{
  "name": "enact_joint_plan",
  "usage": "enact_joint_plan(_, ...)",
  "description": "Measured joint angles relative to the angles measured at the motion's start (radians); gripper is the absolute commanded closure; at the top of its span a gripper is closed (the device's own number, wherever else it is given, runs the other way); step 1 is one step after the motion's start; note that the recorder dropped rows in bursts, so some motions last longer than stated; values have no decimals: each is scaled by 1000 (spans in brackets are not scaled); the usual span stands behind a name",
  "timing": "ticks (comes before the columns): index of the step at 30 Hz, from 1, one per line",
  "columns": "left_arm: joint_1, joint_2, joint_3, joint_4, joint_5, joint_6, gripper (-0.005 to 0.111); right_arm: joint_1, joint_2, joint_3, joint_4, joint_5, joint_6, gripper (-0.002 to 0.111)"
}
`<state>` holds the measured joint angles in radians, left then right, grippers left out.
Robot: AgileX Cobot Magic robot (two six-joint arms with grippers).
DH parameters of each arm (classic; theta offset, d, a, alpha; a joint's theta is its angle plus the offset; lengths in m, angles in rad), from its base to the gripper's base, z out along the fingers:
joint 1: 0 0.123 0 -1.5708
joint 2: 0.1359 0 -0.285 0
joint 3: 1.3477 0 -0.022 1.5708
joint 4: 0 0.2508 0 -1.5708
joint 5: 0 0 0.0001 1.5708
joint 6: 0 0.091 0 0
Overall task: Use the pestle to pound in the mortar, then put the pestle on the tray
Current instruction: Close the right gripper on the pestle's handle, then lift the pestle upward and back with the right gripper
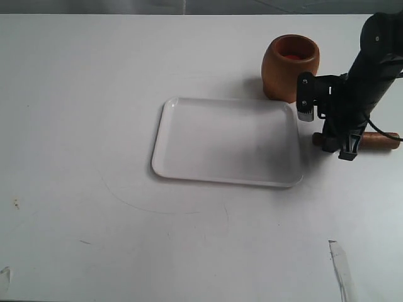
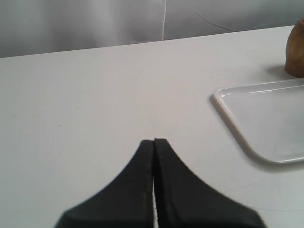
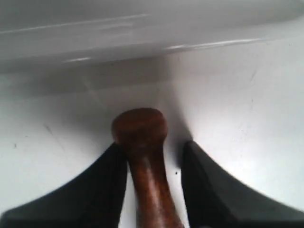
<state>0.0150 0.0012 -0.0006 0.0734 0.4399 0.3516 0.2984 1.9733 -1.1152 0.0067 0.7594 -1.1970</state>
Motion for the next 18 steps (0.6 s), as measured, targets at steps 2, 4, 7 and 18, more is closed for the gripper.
enact_joint_plan(2, 0, 0, 0, 0, 0, 0, 107, 0, 3, -5, -7, 5, -1, 108)
enact_joint_plan(4, 0, 0, 0, 0, 0, 0, 107, 0, 5, -6, -7, 4, 2, 108)
enact_joint_plan(7, 0, 0, 0, 0, 0, 0, 107, 0, 7, -8, -7, 8, 34, 108)
enact_joint_plan(18, 0, 0, 0, 0, 0, 0, 107, 0, -124, -6, -66, -64, 233, 108)
